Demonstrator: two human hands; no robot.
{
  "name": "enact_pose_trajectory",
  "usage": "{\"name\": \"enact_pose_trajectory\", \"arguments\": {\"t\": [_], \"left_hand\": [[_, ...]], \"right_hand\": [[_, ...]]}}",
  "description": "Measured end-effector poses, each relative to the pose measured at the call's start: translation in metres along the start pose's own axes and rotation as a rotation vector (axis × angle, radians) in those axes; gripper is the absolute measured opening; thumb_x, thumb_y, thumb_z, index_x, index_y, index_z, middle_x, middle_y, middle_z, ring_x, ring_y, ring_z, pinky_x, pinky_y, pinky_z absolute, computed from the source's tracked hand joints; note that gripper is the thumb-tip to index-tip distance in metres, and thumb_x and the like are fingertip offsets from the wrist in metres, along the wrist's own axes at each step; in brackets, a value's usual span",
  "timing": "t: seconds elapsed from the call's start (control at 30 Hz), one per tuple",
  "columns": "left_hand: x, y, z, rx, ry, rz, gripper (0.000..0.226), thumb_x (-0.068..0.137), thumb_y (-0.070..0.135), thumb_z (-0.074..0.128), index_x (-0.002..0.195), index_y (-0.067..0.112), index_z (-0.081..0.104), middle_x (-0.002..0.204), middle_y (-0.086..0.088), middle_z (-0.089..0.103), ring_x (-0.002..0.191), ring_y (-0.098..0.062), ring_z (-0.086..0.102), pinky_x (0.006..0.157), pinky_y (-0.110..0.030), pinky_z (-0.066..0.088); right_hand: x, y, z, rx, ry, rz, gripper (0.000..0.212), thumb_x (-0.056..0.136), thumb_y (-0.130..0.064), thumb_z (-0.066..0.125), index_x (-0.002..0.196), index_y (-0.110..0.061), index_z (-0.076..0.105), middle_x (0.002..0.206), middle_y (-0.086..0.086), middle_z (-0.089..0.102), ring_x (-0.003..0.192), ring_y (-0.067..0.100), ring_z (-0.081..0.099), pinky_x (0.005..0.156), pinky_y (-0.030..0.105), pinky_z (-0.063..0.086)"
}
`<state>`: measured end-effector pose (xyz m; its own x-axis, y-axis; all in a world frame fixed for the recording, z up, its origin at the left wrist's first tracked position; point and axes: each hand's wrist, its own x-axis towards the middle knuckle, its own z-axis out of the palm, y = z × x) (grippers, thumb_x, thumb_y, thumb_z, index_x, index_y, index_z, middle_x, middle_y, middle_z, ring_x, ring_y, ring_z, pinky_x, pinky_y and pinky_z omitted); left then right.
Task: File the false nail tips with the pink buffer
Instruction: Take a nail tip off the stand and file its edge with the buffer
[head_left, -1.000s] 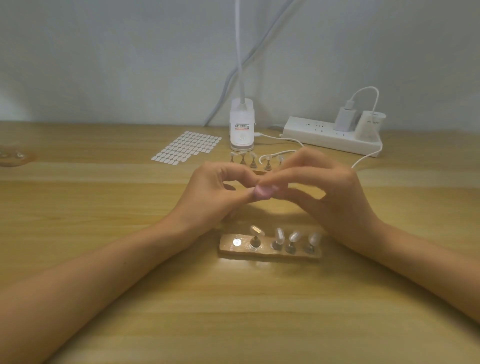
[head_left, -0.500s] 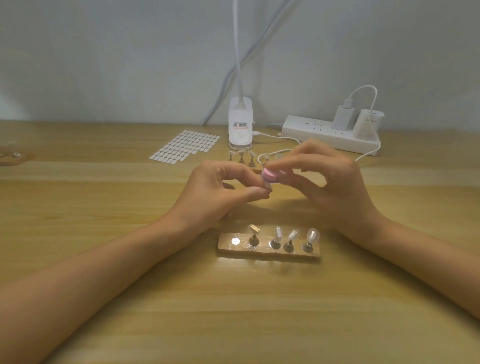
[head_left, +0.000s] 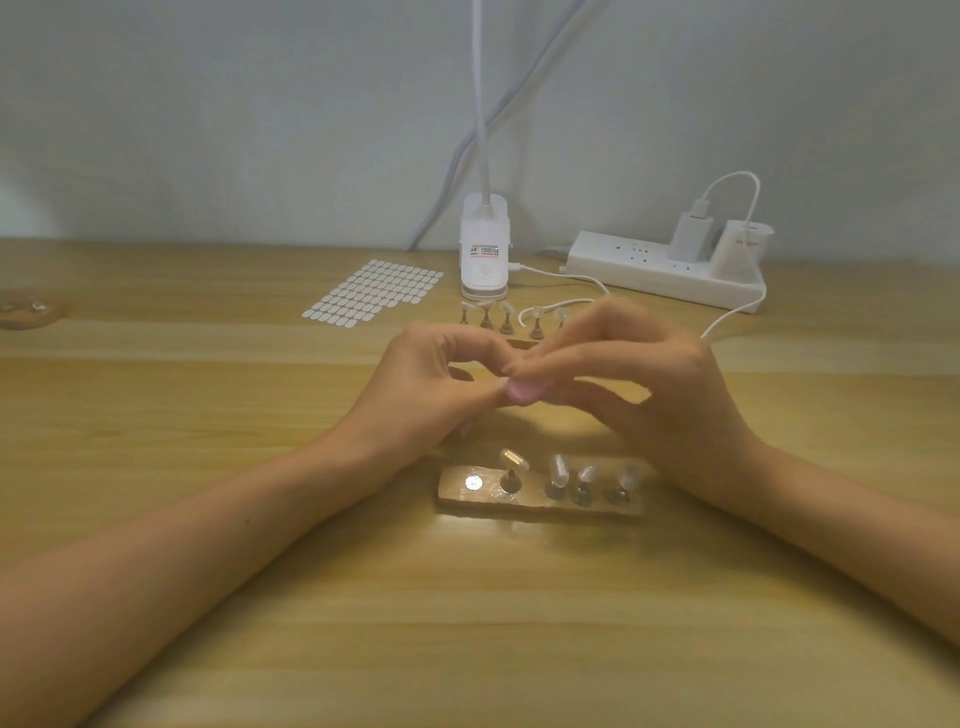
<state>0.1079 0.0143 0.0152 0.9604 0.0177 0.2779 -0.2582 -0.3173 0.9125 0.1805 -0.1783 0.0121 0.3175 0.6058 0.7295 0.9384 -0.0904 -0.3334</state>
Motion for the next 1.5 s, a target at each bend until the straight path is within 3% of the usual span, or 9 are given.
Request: {"name": "enact_pose_trajectory", "arguments": {"t": [0.27, 0.4, 0.53, 0.8, 0.93, 1.1, 1.23, 1.37, 1.5], "left_hand": [[0.0002, 0.0005, -0.0009, -0.042, -0.002, -0.01, 0.019, 0.073, 0.033, 0.083, 0.078, 0.015, 0.08, 0.073, -0.006, 0.074, 0.041, -0.008, 0.04, 0.043, -0.012, 0.034], [-0.0004, 0.0015, -0.0008, -0.046, -0.013, -0.018, 0.01, 0.073, 0.036, 0.081, 0.069, 0.028, 0.077, 0.058, 0.006, 0.068, 0.039, -0.006, 0.039, 0.041, -0.011, 0.031], [0.0002, 0.0015, -0.0005, -0.052, -0.011, -0.012, 0.014, 0.076, 0.029, 0.083, 0.078, 0.016, 0.079, 0.073, -0.012, 0.073, 0.039, -0.007, 0.039, 0.041, -0.012, 0.033], [-0.0007, 0.0032, -0.0002, -0.05, -0.015, -0.021, 0.009, 0.073, 0.033, 0.082, 0.069, 0.027, 0.075, 0.059, 0.008, 0.068, 0.037, -0.004, 0.038, 0.039, -0.011, 0.03], [0.0001, 0.003, -0.0001, -0.054, -0.01, -0.021, 0.01, 0.074, 0.028, 0.084, 0.074, 0.02, 0.078, 0.076, -0.011, 0.074, 0.039, -0.007, 0.039, 0.042, -0.013, 0.033], [0.0002, 0.0023, -0.0009, -0.077, -0.01, -0.036, 0.015, 0.071, 0.034, 0.082, 0.077, 0.02, 0.079, 0.079, -0.009, 0.076, 0.04, -0.008, 0.04, 0.041, -0.014, 0.034], [-0.0005, 0.003, -0.0003, -0.069, -0.014, -0.036, 0.013, 0.069, 0.04, 0.081, 0.072, 0.028, 0.079, 0.061, -0.001, 0.069, 0.038, -0.005, 0.04, 0.041, -0.013, 0.034], [0.0001, 0.0027, -0.0006, -0.064, -0.012, -0.029, 0.011, 0.074, 0.033, 0.083, 0.074, 0.022, 0.08, 0.074, -0.01, 0.074, 0.039, -0.008, 0.041, 0.043, -0.015, 0.037], [-0.0001, 0.0036, 0.0001, -0.08, -0.01, -0.035, 0.015, 0.069, 0.039, 0.081, 0.072, 0.025, 0.078, 0.07, 0.002, 0.074, 0.038, -0.006, 0.041, 0.044, -0.015, 0.036]], "right_hand": [[0.0005, 0.0013, -0.0019, 0.011, 0.03, 0.072, 0.019, 0.088, -0.01, 0.073, 0.107, -0.012, 0.076, 0.093, 0.012, 0.069, 0.087, 0.019, 0.065, 0.079, 0.023, 0.048], [0.0005, 0.0002, -0.001, 0.004, -0.001, 0.026, 0.018, 0.088, -0.012, 0.073, 0.106, -0.01, 0.076, 0.091, 0.012, 0.067, 0.087, 0.022, 0.065, 0.079, 0.026, 0.05], [0.0012, -0.0002, -0.0022, 0.008, 0.029, 0.065, 0.019, 0.089, -0.013, 0.072, 0.107, -0.012, 0.076, 0.092, 0.011, 0.068, 0.086, 0.02, 0.065, 0.079, 0.022, 0.046], [0.0002, 0.0012, -0.0021, 0.001, 0.002, 0.019, 0.02, 0.089, -0.009, 0.073, 0.108, -0.01, 0.076, 0.094, 0.01, 0.067, 0.09, 0.02, 0.066, 0.082, 0.026, 0.051], [0.0006, -0.0003, -0.0015, 0.049, 0.032, 0.07, 0.021, 0.089, -0.008, 0.072, 0.11, -0.011, 0.075, 0.095, 0.01, 0.068, 0.09, 0.018, 0.066, 0.081, 0.034, 0.053], [0.0009, 0.0014, -0.003, 0.048, 0.036, 0.05, 0.021, 0.089, -0.008, 0.072, 0.109, -0.011, 0.075, 0.096, 0.011, 0.069, 0.091, 0.02, 0.067, 0.08, 0.031, 0.052], [0.0003, 0.0018, -0.0014, 0.014, -0.002, 0.003, 0.02, 0.088, -0.007, 0.074, 0.108, -0.009, 0.076, 0.095, 0.011, 0.068, 0.091, 0.022, 0.067, 0.083, 0.032, 0.053], [0.0009, 0.0013, -0.0014, 0.014, 0.044, 0.052, 0.018, 0.09, -0.009, 0.072, 0.108, -0.01, 0.076, 0.095, 0.009, 0.068, 0.09, 0.02, 0.067, 0.081, 0.035, 0.054], [0.0008, 0.0007, -0.0012, 0.002, 0.03, 0.037, 0.019, 0.089, -0.009, 0.072, 0.108, -0.011, 0.076, 0.095, 0.01, 0.068, 0.09, 0.019, 0.066, 0.082, 0.031, 0.053]]}}
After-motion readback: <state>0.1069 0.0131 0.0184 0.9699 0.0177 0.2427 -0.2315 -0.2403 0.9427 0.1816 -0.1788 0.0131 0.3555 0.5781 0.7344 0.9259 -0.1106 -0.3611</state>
